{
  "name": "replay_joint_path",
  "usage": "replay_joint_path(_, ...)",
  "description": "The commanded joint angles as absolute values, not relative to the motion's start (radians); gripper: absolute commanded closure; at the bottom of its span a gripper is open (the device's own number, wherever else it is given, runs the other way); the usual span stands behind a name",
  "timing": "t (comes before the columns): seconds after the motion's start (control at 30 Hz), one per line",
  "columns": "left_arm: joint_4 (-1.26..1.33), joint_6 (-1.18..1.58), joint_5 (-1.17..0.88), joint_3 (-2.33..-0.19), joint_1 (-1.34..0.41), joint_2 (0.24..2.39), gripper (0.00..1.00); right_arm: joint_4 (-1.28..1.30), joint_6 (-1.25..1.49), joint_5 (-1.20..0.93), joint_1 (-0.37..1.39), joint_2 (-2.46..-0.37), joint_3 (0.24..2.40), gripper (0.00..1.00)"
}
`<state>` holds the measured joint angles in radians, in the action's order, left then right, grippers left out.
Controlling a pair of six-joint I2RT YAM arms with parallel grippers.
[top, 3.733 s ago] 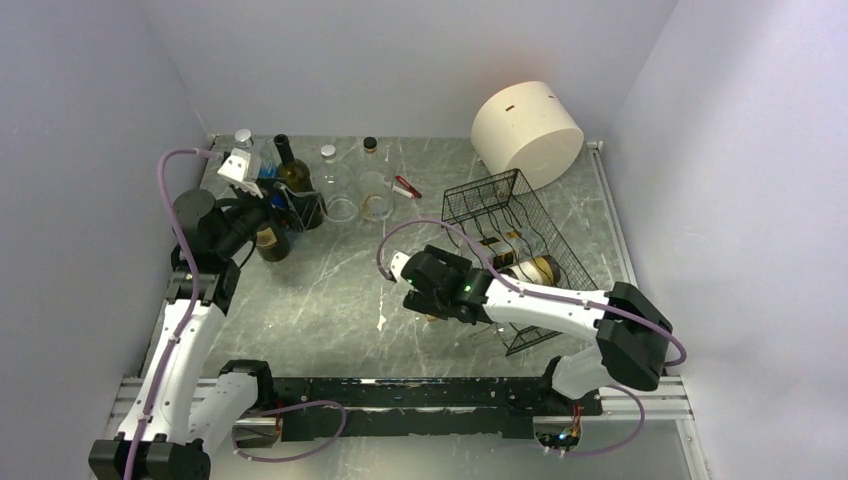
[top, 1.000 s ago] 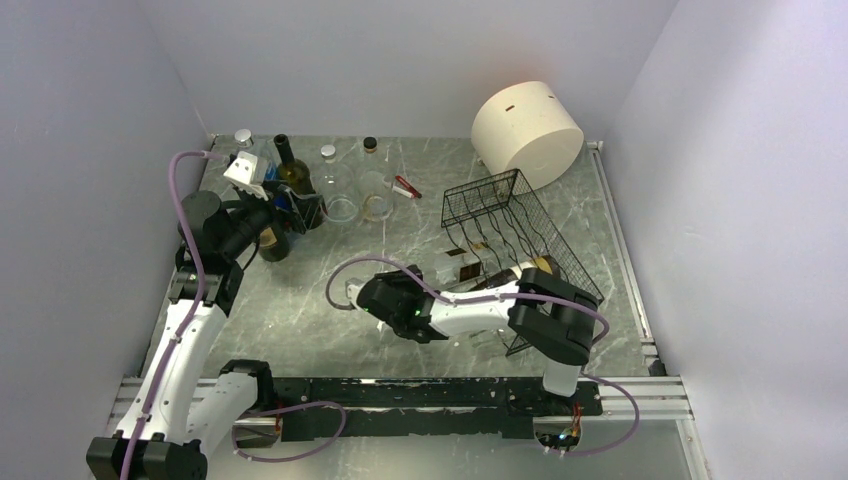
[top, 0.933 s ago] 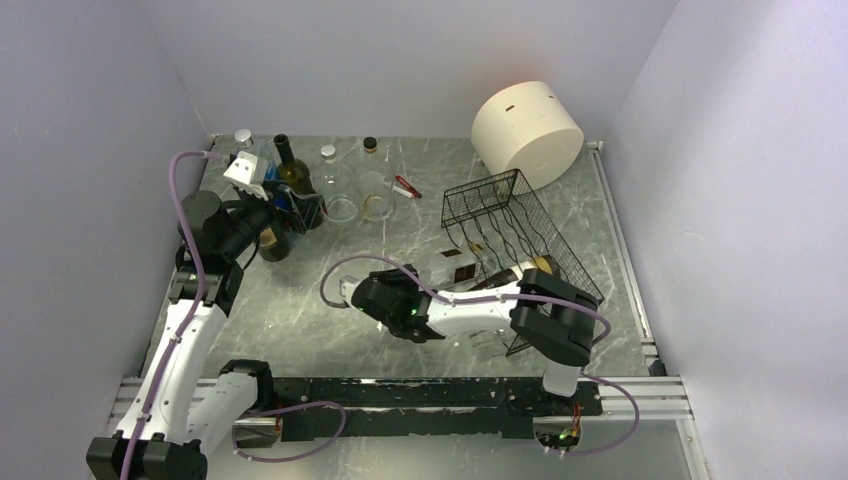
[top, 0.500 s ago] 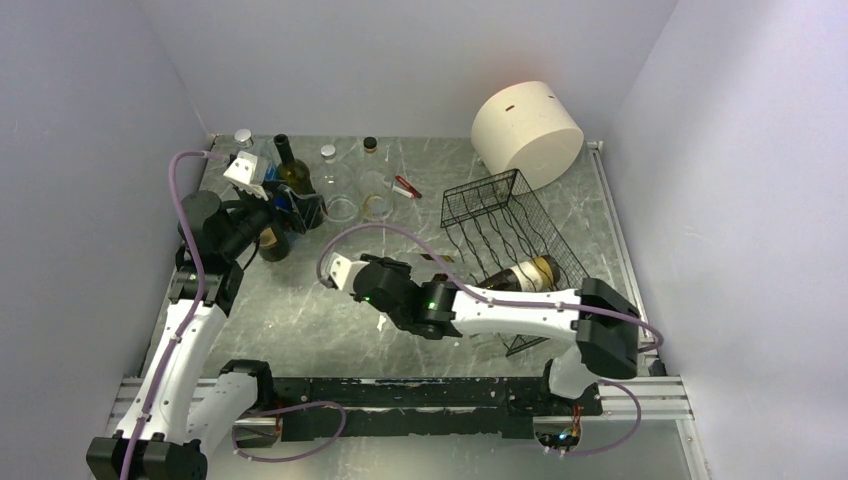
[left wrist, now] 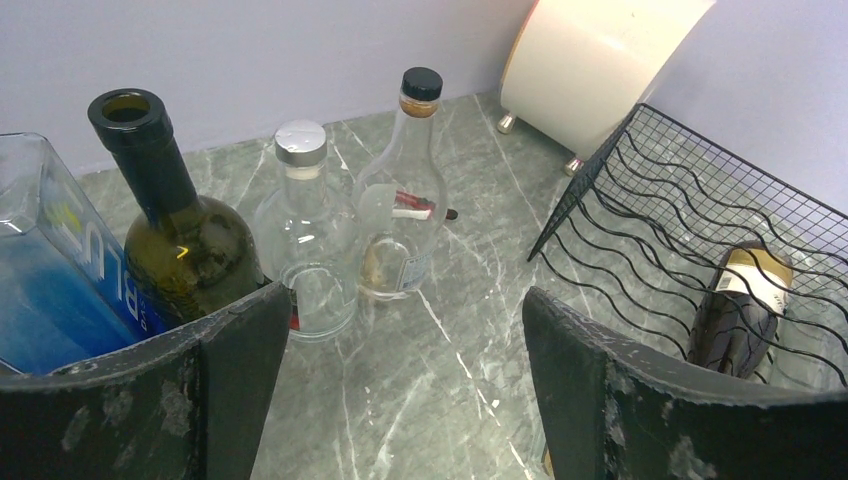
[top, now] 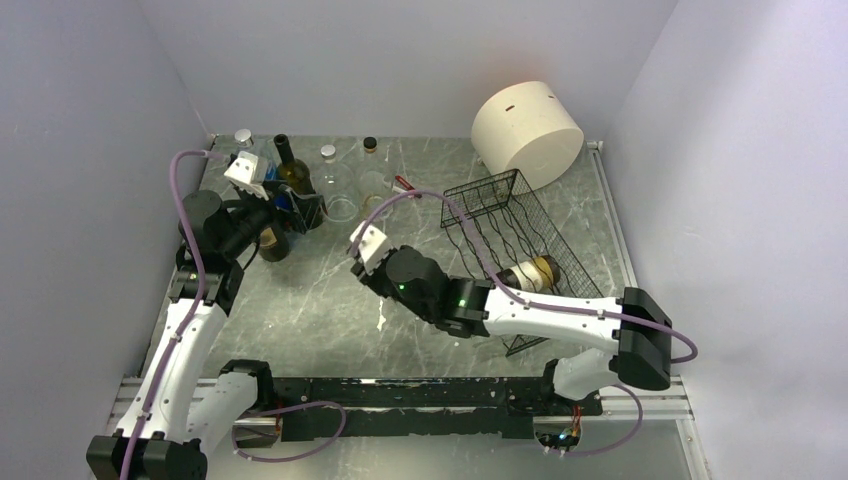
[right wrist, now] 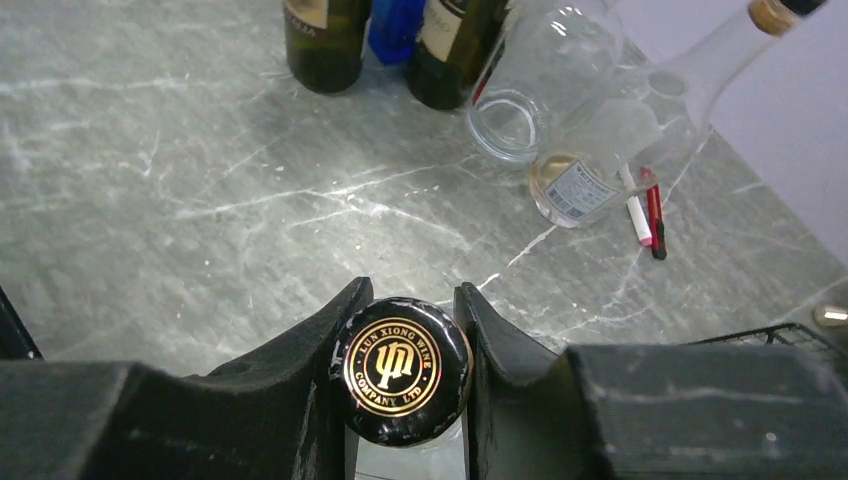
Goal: Take the wine bottle off the wine rack
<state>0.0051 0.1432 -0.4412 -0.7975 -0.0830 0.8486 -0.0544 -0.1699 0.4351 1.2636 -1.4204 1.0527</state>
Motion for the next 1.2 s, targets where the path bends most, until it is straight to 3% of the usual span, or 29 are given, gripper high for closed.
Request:
replay_joint_path(0.0, 0.008, 0.132, -0.449, -0.807, -0.091, 0.844, 0.1, -0.208, -0.044, 0.437, 1.221, -1.376, 1.009, 1.0)
replay_joint_path(0.37, 0.013, 0.121, -0.482, -0.804, -0.104, 0.851, 0.07, -0.22, 0.182, 0.454, 1.124, -1.321, 0.864, 0.99)
replay_joint_path(0.67, -0.057, 0.09, -0.45, -0.836, -0.195, 0.9, 0.09, -0.132, 0.208, 0.476, 1.111, -1.351, 0.899, 0.68)
replay_joint_path(0.9, -0.148, 0.173, -0.476, -0.825, -0.241, 0.873, 0.1, -0.085, 0.201, 0.462, 1.111, -1.298, 0.91, 0.32)
replay_joint_path(1.17, -0.367, 0.249, -0.456, -0.921, -0.265, 0.904, 0.1, 0.052, 0.149, 0.411, 1.112, -1.149, 0.939, 0.07)
